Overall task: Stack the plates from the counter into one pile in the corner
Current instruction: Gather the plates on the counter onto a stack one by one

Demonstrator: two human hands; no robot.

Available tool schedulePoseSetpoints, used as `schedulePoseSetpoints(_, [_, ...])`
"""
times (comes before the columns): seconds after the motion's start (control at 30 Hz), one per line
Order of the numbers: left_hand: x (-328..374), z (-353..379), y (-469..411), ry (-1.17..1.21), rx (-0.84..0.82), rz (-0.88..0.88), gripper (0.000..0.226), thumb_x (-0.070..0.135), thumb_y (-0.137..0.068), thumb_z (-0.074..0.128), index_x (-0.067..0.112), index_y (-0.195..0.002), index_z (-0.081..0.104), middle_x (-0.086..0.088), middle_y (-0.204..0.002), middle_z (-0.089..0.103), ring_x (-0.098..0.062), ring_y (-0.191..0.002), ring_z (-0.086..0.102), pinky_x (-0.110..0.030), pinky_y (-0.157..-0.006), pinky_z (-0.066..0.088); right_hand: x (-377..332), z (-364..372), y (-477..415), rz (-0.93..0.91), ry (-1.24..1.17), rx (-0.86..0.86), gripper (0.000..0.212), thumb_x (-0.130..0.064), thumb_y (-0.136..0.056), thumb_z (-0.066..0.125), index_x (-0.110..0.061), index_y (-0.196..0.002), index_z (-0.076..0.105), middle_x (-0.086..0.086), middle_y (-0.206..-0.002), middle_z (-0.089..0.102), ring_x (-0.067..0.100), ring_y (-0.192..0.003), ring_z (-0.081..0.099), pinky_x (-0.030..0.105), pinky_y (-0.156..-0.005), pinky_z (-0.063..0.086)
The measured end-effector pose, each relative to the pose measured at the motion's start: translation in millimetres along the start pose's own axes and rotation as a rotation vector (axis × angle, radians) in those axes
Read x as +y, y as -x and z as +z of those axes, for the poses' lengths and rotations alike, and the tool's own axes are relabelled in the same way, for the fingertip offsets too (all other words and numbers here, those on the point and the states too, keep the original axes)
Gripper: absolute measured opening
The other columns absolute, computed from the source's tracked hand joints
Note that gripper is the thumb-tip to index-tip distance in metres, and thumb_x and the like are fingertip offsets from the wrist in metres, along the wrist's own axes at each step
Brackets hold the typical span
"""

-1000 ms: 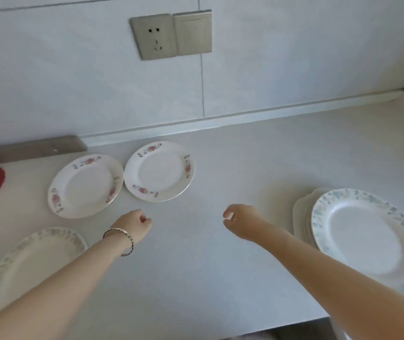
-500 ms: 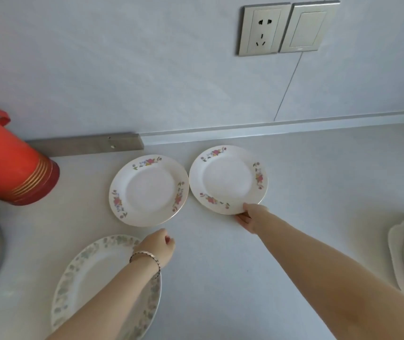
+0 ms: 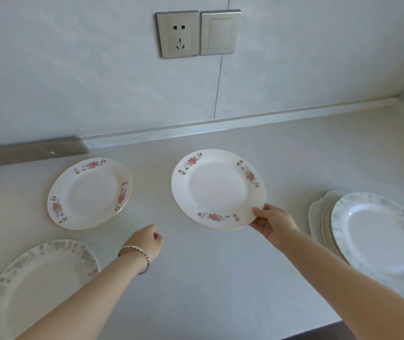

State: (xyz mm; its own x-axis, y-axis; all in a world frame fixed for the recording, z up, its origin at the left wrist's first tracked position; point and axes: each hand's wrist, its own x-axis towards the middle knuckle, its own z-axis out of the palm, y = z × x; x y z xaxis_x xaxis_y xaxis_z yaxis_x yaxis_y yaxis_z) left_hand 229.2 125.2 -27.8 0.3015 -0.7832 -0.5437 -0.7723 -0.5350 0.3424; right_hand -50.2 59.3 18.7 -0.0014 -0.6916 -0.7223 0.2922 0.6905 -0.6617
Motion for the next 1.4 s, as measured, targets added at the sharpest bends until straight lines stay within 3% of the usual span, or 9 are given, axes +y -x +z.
schedulePoseSetpoints(0.23, [114.5,63.3,30.4,-0.021,-0.04,0.15,0.032,0.018,-0.091,0.04,0.023,-0.061,0.033,0.007,-0.063,0.043,-0.023,-0.073,0.047,-0.026,-0.065,0.034,-57.1,-172.8,59.1,-0.131,-0.062,0.028,0.016,0.004,-0.082,0.058,-0.002,-0.097,0.06,0.006,-0.067,0.075,0.015,-0.059,0.072,0.022,-0.05,0.057])
schedulePoseSetpoints(0.37, [162.6,89.0,38.6,0.001,-0.075,0.17,0.03,0.017,-0.09,0.041,0.022,-0.061,0.035,0.003,-0.064,0.05,-0.023,-0.073,0.05,-0.026,-0.066,0.037,-68.7,-256.1,81.3,-0.18,-0.081,0.128,0.09,-0.024,-0.009,0.092,-0.002,-0.092,0.063,0.008,-0.068,0.075,0.017,-0.059,0.072,0.023,-0.049,0.057])
schedulePoseSetpoints(0.43, [181.3,99.9,40.9,0.016,-0.089,0.162,0.026,0.017,-0.089,0.04,0.02,-0.064,0.039,-0.002,-0.07,0.057,-0.023,-0.072,0.052,-0.026,-0.065,0.038,-66.0,-287.6,86.9,-0.186,-0.104,0.175,0.067,-0.017,-0.023,0.091,-0.001,-0.083,0.068,0.009,-0.07,0.075,0.018,-0.056,0.072,0.023,-0.047,0.056])
schedulePoseSetpoints(0.5, [196.3,109.5,42.8,-0.001,-0.095,0.173,0.022,0.016,-0.089,0.04,0.018,-0.067,0.041,-0.004,-0.071,0.059,-0.023,-0.069,0.051,-0.027,-0.058,0.035,-61.7,-308.3,91.6,-0.155,-0.143,0.237,0.013,0.003,-0.069,0.072,-0.002,-0.08,0.066,0.008,-0.065,0.074,0.016,-0.051,0.071,0.022,-0.045,0.055])
schedulePoseSetpoints(0.57, [208.9,116.8,44.6,-0.025,-0.097,0.186,0.02,0.016,-0.088,0.04,0.017,-0.068,0.043,-0.004,-0.071,0.06,-0.023,-0.068,0.052,-0.026,-0.054,0.034,-53.0,-329.7,88.0,-0.102,-0.15,0.274,0.017,0.01,-0.087,0.048,-0.002,-0.087,0.06,0.006,-0.059,0.073,0.015,-0.051,0.071,0.022,-0.045,0.056])
schedulePoseSetpoints(0.77, [235.3,129.7,47.8,-0.027,-0.08,0.187,0.017,0.016,-0.087,0.042,0.016,-0.07,0.045,-0.016,-0.088,0.071,-0.029,-0.073,0.062,-0.032,-0.065,0.045,-34.3,-348.4,82.4,-0.052,-0.116,0.32,0.018,0.01,-0.087,0.047,-0.002,-0.09,0.06,0.008,-0.059,0.072,0.016,-0.051,0.07,0.023,-0.047,0.057])
schedulePoseSetpoints(1.0, [244.3,139.1,52.2,0.016,-0.089,0.137,0.027,0.012,-0.089,0.044,0.018,-0.062,0.042,-0.01,-0.065,0.065,-0.034,-0.083,0.071,-0.039,-0.08,0.053,-27.4,-334.3,84.1,-0.21,0.49,0.51,0.042,-0.013,-0.086,0.052,-0.016,-0.124,0.036,0.007,-0.067,0.066,0.019,-0.053,0.059,0.026,-0.052,0.044])
schedulePoseSetpoints(1.17, [242.7,141.8,56.6,-0.001,-0.103,0.124,0.027,0.011,-0.089,0.044,0.017,-0.063,0.044,-0.004,-0.056,0.061,-0.033,-0.081,0.071,-0.038,-0.079,0.053,-20.3,-335.2,73.0,-0.207,0.664,0.531,0.053,-0.029,-0.089,0.054,-0.014,-0.135,0.031,0.003,-0.067,0.064,0.016,-0.055,0.058,0.026,-0.05,0.043])
schedulePoseSetpoints(1.4, [232.8,141.4,51.4,0.008,-0.111,0.118,0.026,0.013,-0.09,0.044,0.017,-0.065,0.044,-0.002,-0.056,0.061,-0.03,-0.072,0.068,-0.029,-0.068,0.047,-34.5,-322.2,80.5,-0.125,1.246,0.644,0.051,-0.041,-0.094,0.041,-0.016,-0.137,0.027,0.011,-0.105,0.067,0.031,-0.097,0.063,0.032,-0.066,0.043])
